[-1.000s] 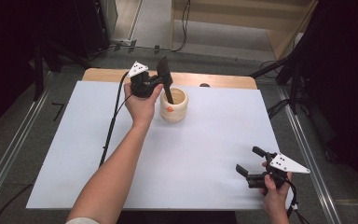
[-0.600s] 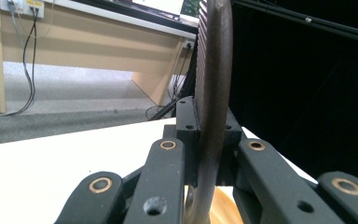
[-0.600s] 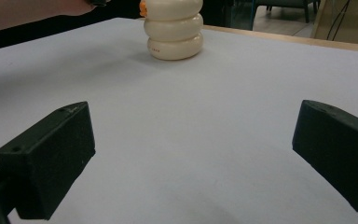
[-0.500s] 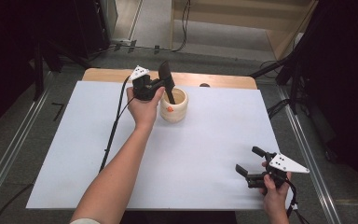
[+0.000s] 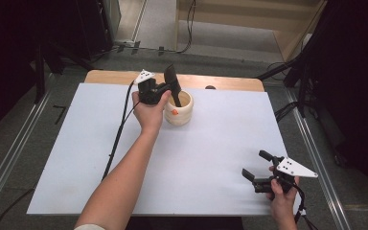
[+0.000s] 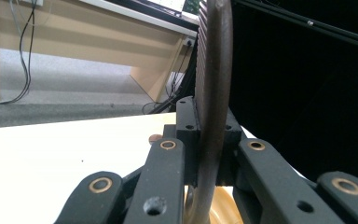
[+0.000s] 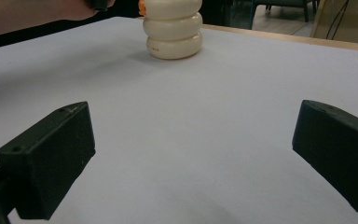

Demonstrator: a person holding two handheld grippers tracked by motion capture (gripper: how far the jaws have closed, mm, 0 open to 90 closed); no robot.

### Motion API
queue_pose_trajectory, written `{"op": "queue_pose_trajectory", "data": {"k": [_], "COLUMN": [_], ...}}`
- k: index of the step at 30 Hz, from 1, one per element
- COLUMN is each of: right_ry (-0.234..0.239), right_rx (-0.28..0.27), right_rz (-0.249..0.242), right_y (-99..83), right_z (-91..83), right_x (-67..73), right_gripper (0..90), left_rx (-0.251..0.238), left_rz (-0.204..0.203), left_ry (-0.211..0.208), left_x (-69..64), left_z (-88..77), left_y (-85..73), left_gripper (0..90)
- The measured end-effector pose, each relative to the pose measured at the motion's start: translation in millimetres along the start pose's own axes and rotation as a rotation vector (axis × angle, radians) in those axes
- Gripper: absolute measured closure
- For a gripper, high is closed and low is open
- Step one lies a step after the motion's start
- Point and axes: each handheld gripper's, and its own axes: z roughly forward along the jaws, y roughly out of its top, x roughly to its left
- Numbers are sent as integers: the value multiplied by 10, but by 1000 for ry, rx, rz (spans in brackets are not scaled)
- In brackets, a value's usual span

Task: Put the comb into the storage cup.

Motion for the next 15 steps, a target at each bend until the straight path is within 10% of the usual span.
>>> {"op": "queue_pose_trajectory", "data": {"k": [15], "right_ry": [-4], "right_rx": [1], "right_rz": [2], "right_y": [0], "right_z": [2], "right_x": [-1], "right_gripper": [0], "left_rx": [-4], "left_rz": [-65], "left_ry": [7], "left_x": [48], "left_z": [45], "left_y": [-104], "left_gripper": [837]}}
